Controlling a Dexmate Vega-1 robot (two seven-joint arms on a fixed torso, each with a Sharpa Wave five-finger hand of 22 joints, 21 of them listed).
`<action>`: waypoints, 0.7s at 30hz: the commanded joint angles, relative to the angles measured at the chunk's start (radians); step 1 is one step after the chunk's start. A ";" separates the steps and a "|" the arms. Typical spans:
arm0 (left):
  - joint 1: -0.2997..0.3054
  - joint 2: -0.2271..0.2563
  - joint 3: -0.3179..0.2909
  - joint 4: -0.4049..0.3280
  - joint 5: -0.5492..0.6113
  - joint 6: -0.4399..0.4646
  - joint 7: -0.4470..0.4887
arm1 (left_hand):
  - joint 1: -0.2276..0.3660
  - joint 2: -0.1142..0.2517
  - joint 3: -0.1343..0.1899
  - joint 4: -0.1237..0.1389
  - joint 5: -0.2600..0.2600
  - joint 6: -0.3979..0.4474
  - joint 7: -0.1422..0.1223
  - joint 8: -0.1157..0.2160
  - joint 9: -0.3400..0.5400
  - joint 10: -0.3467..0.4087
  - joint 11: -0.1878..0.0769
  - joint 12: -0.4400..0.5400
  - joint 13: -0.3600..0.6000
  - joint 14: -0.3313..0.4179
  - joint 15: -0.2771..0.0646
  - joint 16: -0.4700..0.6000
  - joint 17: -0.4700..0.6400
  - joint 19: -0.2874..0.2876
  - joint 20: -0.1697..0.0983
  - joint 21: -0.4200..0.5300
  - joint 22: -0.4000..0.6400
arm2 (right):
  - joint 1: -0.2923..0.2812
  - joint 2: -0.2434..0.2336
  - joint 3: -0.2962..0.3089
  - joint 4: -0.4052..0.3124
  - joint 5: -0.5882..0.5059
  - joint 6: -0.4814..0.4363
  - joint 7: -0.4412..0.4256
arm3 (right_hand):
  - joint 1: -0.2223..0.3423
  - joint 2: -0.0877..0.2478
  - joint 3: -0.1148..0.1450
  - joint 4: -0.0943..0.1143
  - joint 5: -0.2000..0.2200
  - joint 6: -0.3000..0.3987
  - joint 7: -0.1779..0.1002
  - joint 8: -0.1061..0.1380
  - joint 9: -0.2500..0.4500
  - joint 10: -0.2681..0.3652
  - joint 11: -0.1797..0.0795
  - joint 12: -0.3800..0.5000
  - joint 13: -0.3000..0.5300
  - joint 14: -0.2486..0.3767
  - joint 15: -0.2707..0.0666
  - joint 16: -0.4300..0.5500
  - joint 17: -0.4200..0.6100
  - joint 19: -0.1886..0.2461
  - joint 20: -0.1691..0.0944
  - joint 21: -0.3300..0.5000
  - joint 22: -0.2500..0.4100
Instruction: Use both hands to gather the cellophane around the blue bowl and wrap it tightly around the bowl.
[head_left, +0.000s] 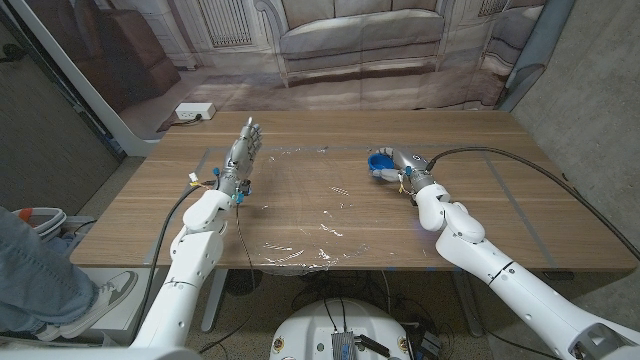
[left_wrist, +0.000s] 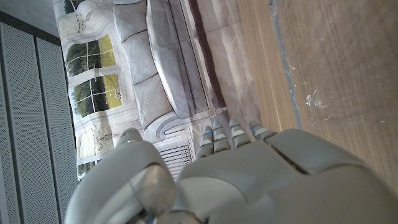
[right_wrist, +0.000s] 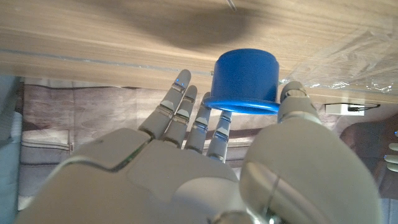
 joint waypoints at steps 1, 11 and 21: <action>0.049 0.029 -0.024 -0.077 0.015 0.041 0.019 | 0.003 0.005 0.008 0.001 -0.003 0.012 -0.001 -0.002 0.005 0.007 0.001 -0.003 0.006 0.006 -0.001 -0.003 0.002 -0.002 0.008 0.001 0.001 | -0.027 -0.015 -0.007 -0.075 -0.033 0.040 0.027 | 0.017 0.015 0.009 0.002 -0.002 0.011 0.003 0.006 0.004 0.043 -0.038 0.005 0.004 0.006 -0.085 -0.003 0.003 0.006 -0.038 0.002 0.004; 0.068 0.047 -0.045 -0.101 0.015 0.074 0.017 | 0.008 0.008 0.009 -0.001 -0.005 0.015 0.000 -0.003 0.005 0.010 0.001 -0.003 0.006 0.009 0.000 -0.003 0.002 0.000 0.007 0.002 0.001 | -0.050 -0.012 -0.038 -0.130 -0.058 0.135 0.040 | 0.025 0.017 0.011 0.000 -0.004 0.016 0.003 0.005 0.004 0.040 -0.040 0.002 0.004 0.000 -0.083 -0.010 0.003 0.000 -0.035 -0.003 0.004; 0.053 0.061 -0.043 -0.073 0.009 0.074 -0.021 | 0.012 0.011 0.010 -0.003 -0.006 0.017 0.000 -0.003 0.005 0.011 0.000 -0.004 0.006 0.009 0.000 -0.004 0.002 -0.001 0.006 0.001 0.001 | -0.035 0.012 -0.076 -0.133 -0.095 0.220 0.079 | 0.025 0.018 0.010 0.002 -0.006 0.019 0.000 0.004 0.004 0.038 -0.040 -0.001 0.004 -0.003 -0.085 -0.014 0.003 -0.006 -0.034 -0.007 0.004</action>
